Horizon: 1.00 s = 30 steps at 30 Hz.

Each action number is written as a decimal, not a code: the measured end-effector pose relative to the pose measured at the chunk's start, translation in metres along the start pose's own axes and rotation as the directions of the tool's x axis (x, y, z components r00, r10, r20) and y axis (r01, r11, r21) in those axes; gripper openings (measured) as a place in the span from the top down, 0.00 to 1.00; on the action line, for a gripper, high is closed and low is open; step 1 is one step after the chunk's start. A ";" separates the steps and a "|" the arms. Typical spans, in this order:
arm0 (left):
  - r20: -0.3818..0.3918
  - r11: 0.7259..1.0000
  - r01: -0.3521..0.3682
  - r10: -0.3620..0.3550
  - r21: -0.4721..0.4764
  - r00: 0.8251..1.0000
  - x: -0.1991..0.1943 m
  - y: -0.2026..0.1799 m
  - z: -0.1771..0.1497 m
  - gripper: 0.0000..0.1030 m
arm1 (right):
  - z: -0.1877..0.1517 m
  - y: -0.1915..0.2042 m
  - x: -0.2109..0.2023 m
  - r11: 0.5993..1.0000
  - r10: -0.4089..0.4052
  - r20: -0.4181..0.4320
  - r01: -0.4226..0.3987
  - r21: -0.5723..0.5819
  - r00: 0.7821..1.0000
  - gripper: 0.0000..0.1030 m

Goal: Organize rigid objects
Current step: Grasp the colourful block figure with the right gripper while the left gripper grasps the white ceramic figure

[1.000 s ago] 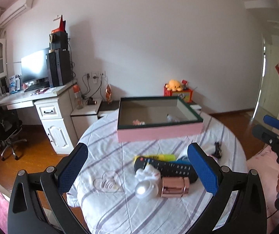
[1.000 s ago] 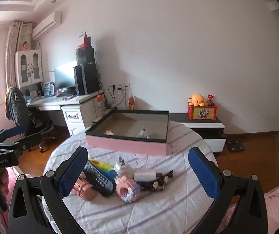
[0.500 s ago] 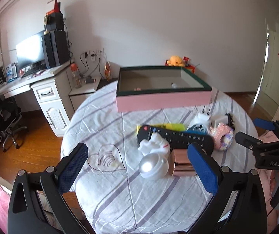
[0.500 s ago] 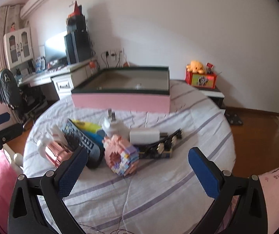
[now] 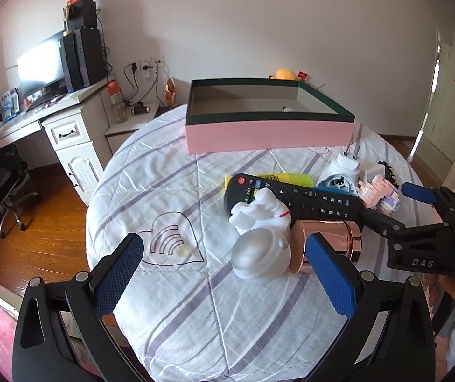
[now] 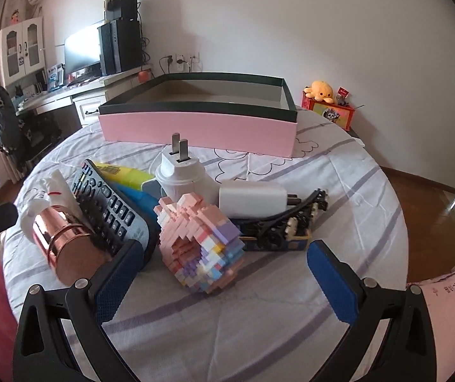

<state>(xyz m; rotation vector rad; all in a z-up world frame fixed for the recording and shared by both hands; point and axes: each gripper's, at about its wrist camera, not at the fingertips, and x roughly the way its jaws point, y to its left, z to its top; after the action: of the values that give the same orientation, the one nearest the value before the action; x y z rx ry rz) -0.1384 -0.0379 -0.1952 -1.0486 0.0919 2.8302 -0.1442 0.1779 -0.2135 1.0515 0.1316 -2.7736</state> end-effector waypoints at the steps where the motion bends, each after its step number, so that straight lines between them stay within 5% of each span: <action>1: -0.003 1.000 0.000 0.000 0.003 1.000 0.001 -0.001 0.000 0.00 | 0.000 -0.001 0.000 1.000 0.004 0.001 -0.004 0.005 1.000 0.01; 7: -0.015 1.000 0.004 -0.004 0.011 1.000 0.005 -0.001 -0.002 0.00 | 0.000 -0.007 -0.001 0.998 0.055 -0.004 -0.055 0.023 0.998 0.13; 18: -0.034 1.000 0.017 -0.017 0.002 0.999 0.006 0.002 -0.005 0.00 | -0.002 -0.002 -0.015 0.989 0.147 -0.003 -0.147 -0.015 0.989 0.75; 30: -0.043 0.998 0.027 -0.030 -0.057 0.999 0.009 0.019 -0.012 0.00 | -0.010 -0.031 -0.042 0.999 0.033 -0.001 -0.033 -0.021 0.999 0.75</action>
<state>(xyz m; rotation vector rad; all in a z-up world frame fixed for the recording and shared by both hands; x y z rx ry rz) -0.1396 -0.0570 -0.2099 -1.1147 0.0007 2.8004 -0.1128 0.2156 -0.1931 1.0399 0.1416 -2.7364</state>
